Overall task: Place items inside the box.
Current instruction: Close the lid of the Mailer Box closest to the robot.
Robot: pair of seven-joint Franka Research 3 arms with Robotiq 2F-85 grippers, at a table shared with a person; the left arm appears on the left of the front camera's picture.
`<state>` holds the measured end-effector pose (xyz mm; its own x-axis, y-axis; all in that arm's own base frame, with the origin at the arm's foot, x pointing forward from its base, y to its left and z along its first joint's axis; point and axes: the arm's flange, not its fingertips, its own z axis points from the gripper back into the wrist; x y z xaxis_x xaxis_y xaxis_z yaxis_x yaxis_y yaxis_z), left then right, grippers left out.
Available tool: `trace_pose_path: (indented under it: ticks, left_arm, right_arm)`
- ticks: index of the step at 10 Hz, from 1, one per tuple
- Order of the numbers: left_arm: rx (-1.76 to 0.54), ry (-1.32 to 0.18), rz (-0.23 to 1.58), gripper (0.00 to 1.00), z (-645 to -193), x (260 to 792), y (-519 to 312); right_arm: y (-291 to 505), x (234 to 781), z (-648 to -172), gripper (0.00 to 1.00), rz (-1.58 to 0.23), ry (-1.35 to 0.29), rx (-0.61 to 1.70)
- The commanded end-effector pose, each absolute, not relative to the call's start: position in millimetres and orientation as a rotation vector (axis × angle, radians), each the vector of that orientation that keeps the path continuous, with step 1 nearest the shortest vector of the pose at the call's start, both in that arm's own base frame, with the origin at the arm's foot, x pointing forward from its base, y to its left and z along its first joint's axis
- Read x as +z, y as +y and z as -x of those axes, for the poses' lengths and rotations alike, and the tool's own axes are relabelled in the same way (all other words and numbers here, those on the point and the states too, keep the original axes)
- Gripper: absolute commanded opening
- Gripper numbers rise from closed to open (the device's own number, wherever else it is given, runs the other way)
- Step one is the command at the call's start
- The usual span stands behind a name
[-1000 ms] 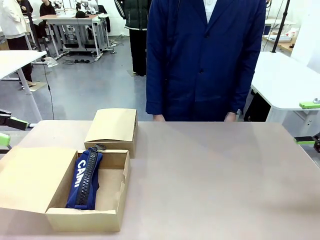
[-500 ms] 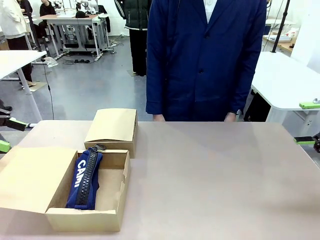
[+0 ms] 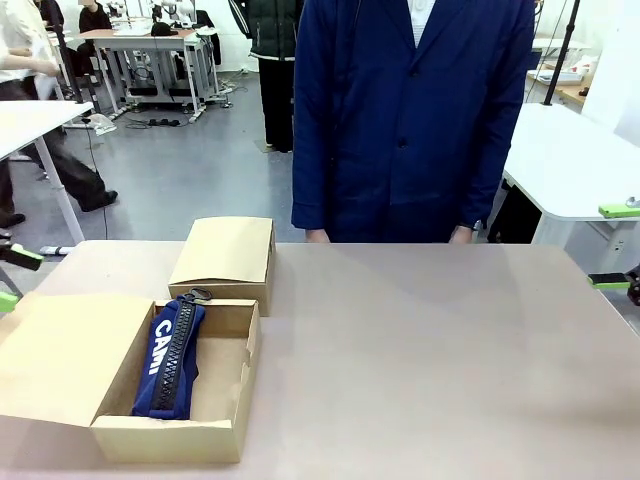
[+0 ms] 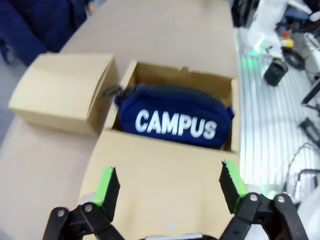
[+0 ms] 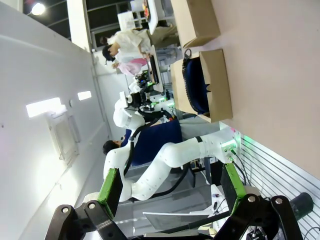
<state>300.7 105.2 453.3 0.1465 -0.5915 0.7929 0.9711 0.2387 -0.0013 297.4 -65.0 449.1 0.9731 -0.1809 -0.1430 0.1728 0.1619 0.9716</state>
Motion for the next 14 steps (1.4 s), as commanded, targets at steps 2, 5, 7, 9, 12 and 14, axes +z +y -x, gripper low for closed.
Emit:
trace_pose_path:
  ticks: [2, 5, 7, 9, 12, 14]
  left_arm:
    - [-1.247, -0.793, 0.604, 1.0, -301.4, 416.6, 152.9]
    - [-1.312, -0.856, 0.512, 1.0, -310.1, 379.7, 201.6]
    - [-1.284, -0.871, 0.512, 1.0, -311.5, 371.0, 225.6]
    - [-1.278, -0.822, 0.528, 1.0, -320.0, 351.2, 222.8]
    - [-1.272, -0.785, 0.604, 1.0, -332.3, 320.3, 212.1]
    - [-1.306, -0.75, 0.651, 1.0, -338.5, 304.1, 195.3]
  right_arm:
    - [-64.5, 454.8, -297.9, 1.0, -1.41, -0.003, -0.268]
    - [-64.5, 454.8, -297.9, 1.0, -1.41, -0.003, -0.268]
    - [-64.5, 454.8, -297.9, 1.0, -1.41, -0.003, -0.268]
    - [-64.5, 454.8, -297.9, 1.0, -1.41, -0.003, -0.268]
    - [-64.5, 454.8, -297.9, 1.0, -1.41, -0.003, -0.268]
    - [-64.5, 454.8, -297.9, 1.0, -1.41, -0.003, -0.268]
